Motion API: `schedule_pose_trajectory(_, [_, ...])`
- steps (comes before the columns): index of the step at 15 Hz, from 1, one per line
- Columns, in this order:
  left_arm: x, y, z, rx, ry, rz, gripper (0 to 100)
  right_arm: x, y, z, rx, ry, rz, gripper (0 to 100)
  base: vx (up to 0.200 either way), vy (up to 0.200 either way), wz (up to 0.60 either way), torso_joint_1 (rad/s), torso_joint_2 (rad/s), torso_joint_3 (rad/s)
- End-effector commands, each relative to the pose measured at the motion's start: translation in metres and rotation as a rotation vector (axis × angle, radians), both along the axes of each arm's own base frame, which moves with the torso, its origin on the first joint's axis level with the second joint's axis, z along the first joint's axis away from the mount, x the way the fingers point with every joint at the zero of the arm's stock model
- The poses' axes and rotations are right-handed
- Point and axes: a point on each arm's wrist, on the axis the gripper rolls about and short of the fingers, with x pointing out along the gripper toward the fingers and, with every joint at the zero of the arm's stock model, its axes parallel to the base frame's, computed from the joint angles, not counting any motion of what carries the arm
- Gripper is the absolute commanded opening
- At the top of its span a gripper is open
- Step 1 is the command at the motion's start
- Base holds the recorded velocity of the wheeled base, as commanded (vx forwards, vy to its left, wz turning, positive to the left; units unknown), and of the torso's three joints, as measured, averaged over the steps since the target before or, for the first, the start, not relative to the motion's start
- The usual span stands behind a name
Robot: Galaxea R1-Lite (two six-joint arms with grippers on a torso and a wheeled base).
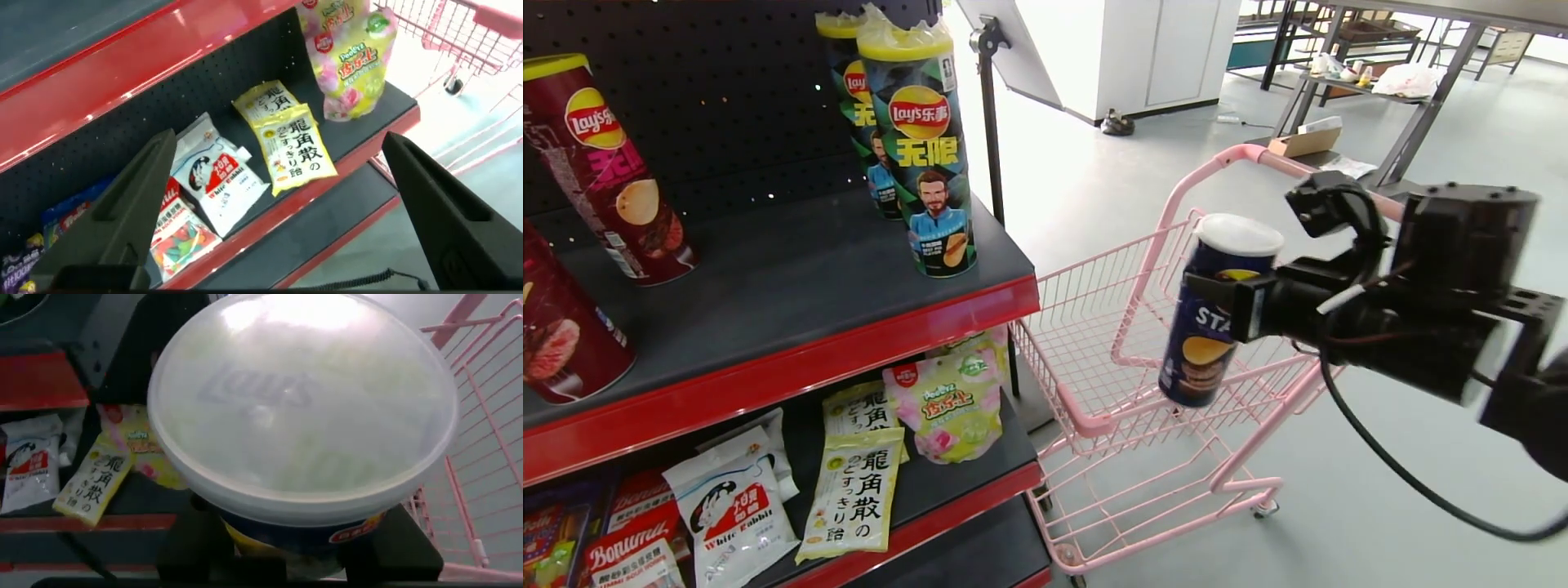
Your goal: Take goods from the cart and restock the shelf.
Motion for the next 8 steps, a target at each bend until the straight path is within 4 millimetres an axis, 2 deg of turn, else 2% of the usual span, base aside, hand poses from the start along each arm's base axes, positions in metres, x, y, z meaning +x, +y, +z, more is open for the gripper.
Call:
schedule_pose_trajectory(1, [0.0,0.0,-0.007,0.004,0.005,-0.008,100,-0.084,-0.014,0.008,0.001,-0.035,0.104,0,0.0,0.0,0.0,0.0,0.0,0.0])
schedule_pose_trajectory(2, [0.001,-0.001,-0.011,0.002,0.019,-0.026,100,-0.088,-0.013,0.005,-0.008,-0.03,0.097,0,0.0,0.0,0.0,0.0,0.0,0.0])
schedule_pose_trajectory(6, [-0.001,0.0,-0.013,0.001,0.002,-0.028,100,-0.071,-0.004,-0.005,-0.059,0.0,0.05,0,0.0,0.0,0.0,0.0,0.0,0.0])
schedule_pose_trajectory(8, [0.0,-0.001,-0.012,0.043,0.007,-0.04,100,-0.069,-0.003,-0.009,-0.08,0.006,0.052,0,0.0,0.0,0.0,0.0,0.0,0.0])
